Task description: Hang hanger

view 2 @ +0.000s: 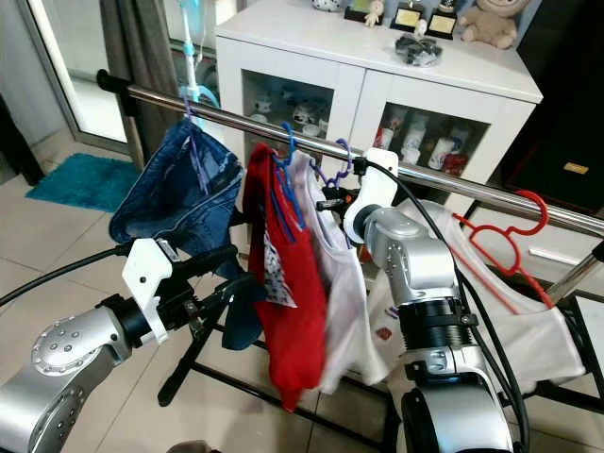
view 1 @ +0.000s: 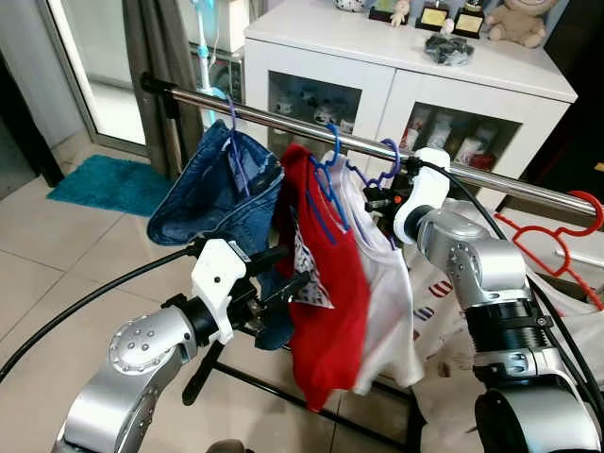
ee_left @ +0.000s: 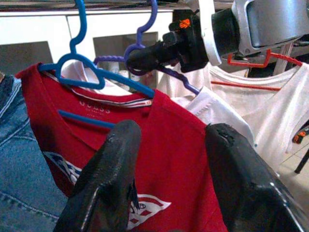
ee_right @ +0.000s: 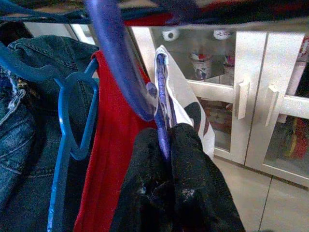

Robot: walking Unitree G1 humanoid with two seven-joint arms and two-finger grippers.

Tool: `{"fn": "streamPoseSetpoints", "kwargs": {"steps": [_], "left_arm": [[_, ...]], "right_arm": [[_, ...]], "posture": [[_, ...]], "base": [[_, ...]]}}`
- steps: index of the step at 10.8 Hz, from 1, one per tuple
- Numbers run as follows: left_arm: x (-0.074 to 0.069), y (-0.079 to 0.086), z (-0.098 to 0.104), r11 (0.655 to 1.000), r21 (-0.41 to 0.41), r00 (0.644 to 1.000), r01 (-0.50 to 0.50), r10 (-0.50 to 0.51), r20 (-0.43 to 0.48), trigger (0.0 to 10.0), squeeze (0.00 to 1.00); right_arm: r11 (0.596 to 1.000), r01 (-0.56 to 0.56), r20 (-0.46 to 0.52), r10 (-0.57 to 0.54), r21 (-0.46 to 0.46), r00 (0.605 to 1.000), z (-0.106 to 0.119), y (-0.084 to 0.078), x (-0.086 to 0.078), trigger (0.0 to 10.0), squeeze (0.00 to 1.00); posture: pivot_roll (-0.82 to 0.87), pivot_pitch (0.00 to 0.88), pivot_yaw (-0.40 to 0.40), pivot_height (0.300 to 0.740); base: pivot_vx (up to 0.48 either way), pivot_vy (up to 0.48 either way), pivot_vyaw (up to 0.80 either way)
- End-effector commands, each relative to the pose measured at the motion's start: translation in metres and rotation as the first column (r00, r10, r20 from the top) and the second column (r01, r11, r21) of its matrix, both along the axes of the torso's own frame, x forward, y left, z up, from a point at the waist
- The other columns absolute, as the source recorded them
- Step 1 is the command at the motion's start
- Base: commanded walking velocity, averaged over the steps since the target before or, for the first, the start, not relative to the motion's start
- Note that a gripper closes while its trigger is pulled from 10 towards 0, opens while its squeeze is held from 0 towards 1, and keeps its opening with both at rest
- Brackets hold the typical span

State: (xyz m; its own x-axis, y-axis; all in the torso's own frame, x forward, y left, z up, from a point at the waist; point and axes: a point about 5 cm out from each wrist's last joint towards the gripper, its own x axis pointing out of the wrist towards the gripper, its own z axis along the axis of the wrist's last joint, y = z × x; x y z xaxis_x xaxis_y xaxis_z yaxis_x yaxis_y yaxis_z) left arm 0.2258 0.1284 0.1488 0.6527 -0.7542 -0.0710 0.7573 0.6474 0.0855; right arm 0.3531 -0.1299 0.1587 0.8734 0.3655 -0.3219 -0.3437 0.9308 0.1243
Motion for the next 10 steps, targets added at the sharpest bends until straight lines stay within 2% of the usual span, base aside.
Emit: {"fn": "streamPoseSetpoints", "kwargs": {"steps": [1,3,4,5,7,9,10], "left_arm": [[0.0,-0.003,0.004,1.0,0.01,0.999,0.022,-0.022,0.024,10.0,0.0],[0.011,0.004,-0.006,0.989,0.098,0.994,-0.107,0.104,0.033,10.0,0.0],[0.013,0.001,-0.005,0.988,0.072,0.99,-0.135,0.132,0.045,10.0,0.0],[0.015,-0.002,-0.007,0.984,0.039,0.984,-0.174,0.172,0.046,10.0,0.0],[0.019,-0.011,-0.011,0.974,0.018,0.973,-0.226,0.225,0.041,10.0,0.0],[0.019,-0.014,-0.014,0.973,0.018,0.973,-0.232,0.231,0.029,10.0,0.0],[0.02,-0.014,-0.014,0.97,0.019,0.97,-0.241,0.24,0.032,10.0,0.0]], "right_arm": [[1.0,0.012,-0.019,-0.012,-0.004,1.0,-0.005,-0.007,-0.003,0.0,0.0],[0.998,0.056,0.062,-0.055,-0.001,0.997,0.011,-0.018,-0.006,0.0,0.0],[0.997,0.068,0.126,-0.064,-0.027,0.99,0.021,-0.023,-0.009,0.0,0.0],[0.996,0.076,0.123,-0.07,-0.043,0.99,0.025,-0.028,-0.017,0.0,0.0],[0.992,0.052,0.143,-0.035,-0.118,0.989,0.022,-0.035,-0.039,0.0,0.0],[0.989,0.055,0.097,-0.042,-0.137,0.994,0.008,-0.034,-0.059,0.0,0.0],[0.992,0.065,0.078,-0.056,-0.111,0.995,0.004,-0.03,-0.069,0.0,0.0]], "posture": [[0.17,0.0,-0.068,0.74],[0.16,0.0,-0.059,0.74],[0.15,0.0,-0.054,0.74],[0.13,0.0,-0.05,0.74],[0.12,0.0,-0.045,0.74],[0.1,0.0,-0.046,0.74],[0.11,0.0,-0.048,0.74]], "base": [[0.0,0.0,0.0],[0.0,0.0,0.0],[0.0,0.0,0.0],[0.0,0.0,0.0],[0.0,0.0,0.0],[0.0,0.0,0.0],[0.0,0.0,0.0]]}}
